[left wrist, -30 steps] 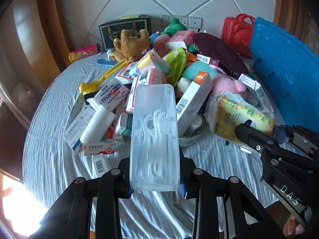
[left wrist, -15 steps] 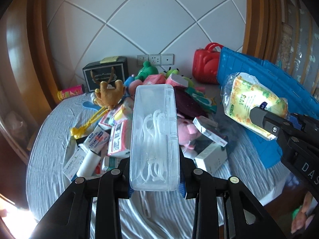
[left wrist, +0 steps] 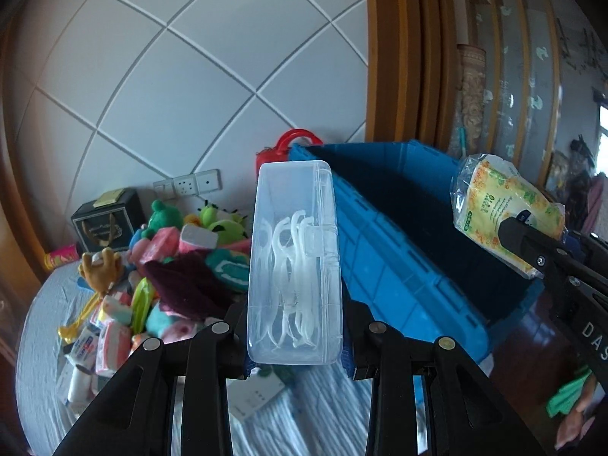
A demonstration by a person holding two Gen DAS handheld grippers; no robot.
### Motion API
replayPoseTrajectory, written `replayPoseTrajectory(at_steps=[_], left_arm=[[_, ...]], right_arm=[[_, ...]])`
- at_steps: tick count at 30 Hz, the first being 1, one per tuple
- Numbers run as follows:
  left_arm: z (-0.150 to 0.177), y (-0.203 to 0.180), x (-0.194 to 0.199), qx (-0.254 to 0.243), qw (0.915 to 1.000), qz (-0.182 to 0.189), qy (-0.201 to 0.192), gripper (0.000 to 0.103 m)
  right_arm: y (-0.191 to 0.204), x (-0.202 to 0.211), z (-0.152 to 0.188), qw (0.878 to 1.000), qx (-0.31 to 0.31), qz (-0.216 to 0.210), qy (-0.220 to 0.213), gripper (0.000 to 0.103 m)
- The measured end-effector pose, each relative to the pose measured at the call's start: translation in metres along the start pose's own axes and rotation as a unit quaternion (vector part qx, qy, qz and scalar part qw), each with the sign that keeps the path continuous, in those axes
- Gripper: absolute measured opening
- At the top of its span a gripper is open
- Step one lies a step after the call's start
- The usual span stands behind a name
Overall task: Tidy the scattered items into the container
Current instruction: 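Carry the floss box with the left tool while the right tool carries the wipes pack to the crate, then open both tools to drop the floss box and wipes pack into the crate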
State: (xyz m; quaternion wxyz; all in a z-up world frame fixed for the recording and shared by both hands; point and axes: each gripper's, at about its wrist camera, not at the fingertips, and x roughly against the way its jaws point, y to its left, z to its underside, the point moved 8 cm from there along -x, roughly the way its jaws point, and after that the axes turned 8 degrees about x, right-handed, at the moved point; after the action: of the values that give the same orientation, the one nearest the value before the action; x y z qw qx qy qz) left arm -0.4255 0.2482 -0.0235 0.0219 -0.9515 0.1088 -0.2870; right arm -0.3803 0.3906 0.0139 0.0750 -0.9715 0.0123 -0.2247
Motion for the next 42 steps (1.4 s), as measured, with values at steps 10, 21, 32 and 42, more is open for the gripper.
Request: replayPoseTrajectory(at_steps=[10,21,32,42], left_arm=[[-0.008,-0.163,-0.054,-0.048,0.997,0.027,0.054,0.032],[0.012,-0.203,-0.088,-0.053,0.994,0.003,0.096,0.033],[0.01,-0.199,-0.083,-0.051,0.996,-0.007,0.073,0.077],[0.003,-0.178,-0.063,-0.038,0.9978,-0.011,0.052,0.083]], right_arm=[[-0.158,-0.029,0.028,0.997,-0.032,0.053,0.046,0.028],[-0.192,-0.064,0.054,0.995,-0.031,0.039,0.083,0.028],[-0.204,-0.067,0.055,0.994,-0.033,0.064,0.085,0.075],[-0.199,-0.048,0.043,0.995,-0.042,0.067,0.057,0.103]])
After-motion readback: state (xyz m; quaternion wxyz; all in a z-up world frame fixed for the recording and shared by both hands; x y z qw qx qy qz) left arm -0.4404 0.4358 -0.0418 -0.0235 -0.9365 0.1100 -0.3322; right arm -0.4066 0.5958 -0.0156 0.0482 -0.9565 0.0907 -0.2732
